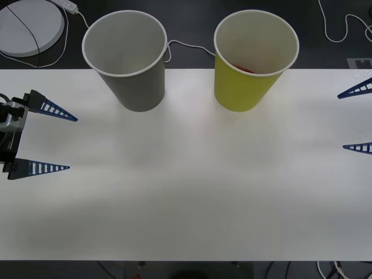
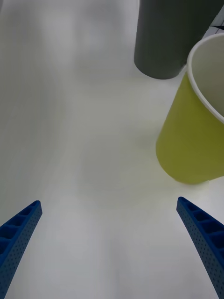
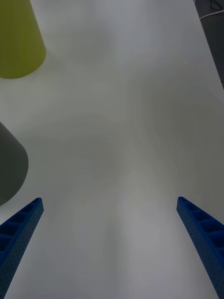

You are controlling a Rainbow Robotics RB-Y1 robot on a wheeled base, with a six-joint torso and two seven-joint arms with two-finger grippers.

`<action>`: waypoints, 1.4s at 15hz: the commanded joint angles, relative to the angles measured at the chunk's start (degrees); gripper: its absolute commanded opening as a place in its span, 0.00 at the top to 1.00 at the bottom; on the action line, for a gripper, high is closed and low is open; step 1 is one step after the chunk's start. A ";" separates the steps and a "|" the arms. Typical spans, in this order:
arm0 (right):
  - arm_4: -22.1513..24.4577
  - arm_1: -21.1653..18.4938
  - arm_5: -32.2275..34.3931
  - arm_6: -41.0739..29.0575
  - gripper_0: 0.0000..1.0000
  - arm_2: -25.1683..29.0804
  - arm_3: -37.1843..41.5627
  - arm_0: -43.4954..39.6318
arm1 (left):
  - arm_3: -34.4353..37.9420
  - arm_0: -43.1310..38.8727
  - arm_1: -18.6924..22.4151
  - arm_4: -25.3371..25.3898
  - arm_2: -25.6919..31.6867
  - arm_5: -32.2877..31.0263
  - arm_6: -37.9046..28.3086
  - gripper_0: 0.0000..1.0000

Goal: Put the can into the green bin and the plastic bottle into the gray bin

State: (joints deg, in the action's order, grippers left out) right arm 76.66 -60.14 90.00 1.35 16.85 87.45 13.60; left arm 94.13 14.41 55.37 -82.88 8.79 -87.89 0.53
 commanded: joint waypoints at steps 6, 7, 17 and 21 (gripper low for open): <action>0.07 3.36 0.00 3.75 0.00 2.22 0.17 -5.43 | 0.00 0.00 0.00 0.00 0.00 0.00 0.00 0.00; 0.07 3.45 0.00 4.10 0.00 2.58 0.70 -6.04 | 0.00 0.00 0.00 0.00 0.00 0.00 0.00 0.00; -2.22 3.45 0.00 6.74 0.00 4.51 2.02 -10.96 | 0.00 0.00 0.00 0.00 0.00 0.00 0.00 0.00; -2.48 3.63 0.00 7.44 0.00 4.60 1.93 -11.14 | 0.00 0.00 0.00 0.00 0.00 0.00 0.00 0.00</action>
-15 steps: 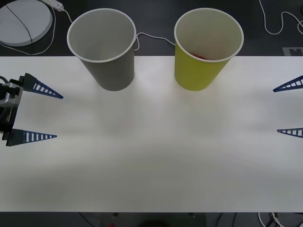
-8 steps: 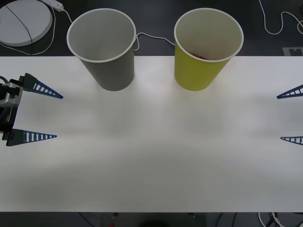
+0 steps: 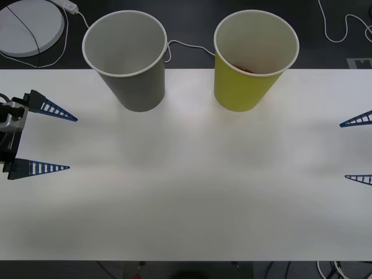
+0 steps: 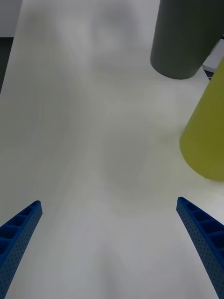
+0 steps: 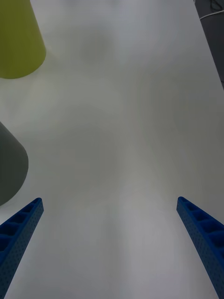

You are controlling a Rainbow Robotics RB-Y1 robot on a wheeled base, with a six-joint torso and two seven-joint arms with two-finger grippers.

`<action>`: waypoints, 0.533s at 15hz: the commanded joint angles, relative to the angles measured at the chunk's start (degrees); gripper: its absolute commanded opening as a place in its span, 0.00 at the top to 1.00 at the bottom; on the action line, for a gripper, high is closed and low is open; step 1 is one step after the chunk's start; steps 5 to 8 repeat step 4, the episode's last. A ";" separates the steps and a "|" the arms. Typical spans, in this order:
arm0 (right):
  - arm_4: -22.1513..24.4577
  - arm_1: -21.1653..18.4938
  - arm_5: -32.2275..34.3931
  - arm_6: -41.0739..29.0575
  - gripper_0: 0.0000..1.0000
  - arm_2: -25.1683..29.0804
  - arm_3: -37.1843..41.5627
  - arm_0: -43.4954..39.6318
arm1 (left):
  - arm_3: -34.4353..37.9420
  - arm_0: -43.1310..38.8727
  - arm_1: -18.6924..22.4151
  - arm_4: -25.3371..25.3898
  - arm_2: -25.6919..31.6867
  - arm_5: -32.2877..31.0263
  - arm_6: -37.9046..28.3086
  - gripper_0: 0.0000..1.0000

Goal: Put the can into the green bin and the plastic bottle into the gray bin

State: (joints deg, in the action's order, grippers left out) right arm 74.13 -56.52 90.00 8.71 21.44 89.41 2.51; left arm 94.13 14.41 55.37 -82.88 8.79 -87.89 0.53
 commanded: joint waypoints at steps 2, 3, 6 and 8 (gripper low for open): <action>0.05 0.01 0.00 0.08 0.00 0.01 -0.02 -0.05 | 0.00 0.00 0.00 0.00 0.00 0.00 0.00 0.00; 0.05 0.01 0.00 0.08 0.00 0.01 -0.02 -0.05 | 0.00 0.00 0.00 0.00 0.00 0.00 0.00 0.00; 0.05 0.01 0.00 0.08 0.00 0.01 -0.02 -0.05 | 0.00 0.00 0.00 0.00 0.00 0.00 0.00 0.00; 0.05 0.01 0.00 0.08 0.00 0.01 -0.02 -0.05 | 0.00 0.00 0.00 0.00 0.00 0.00 0.00 0.00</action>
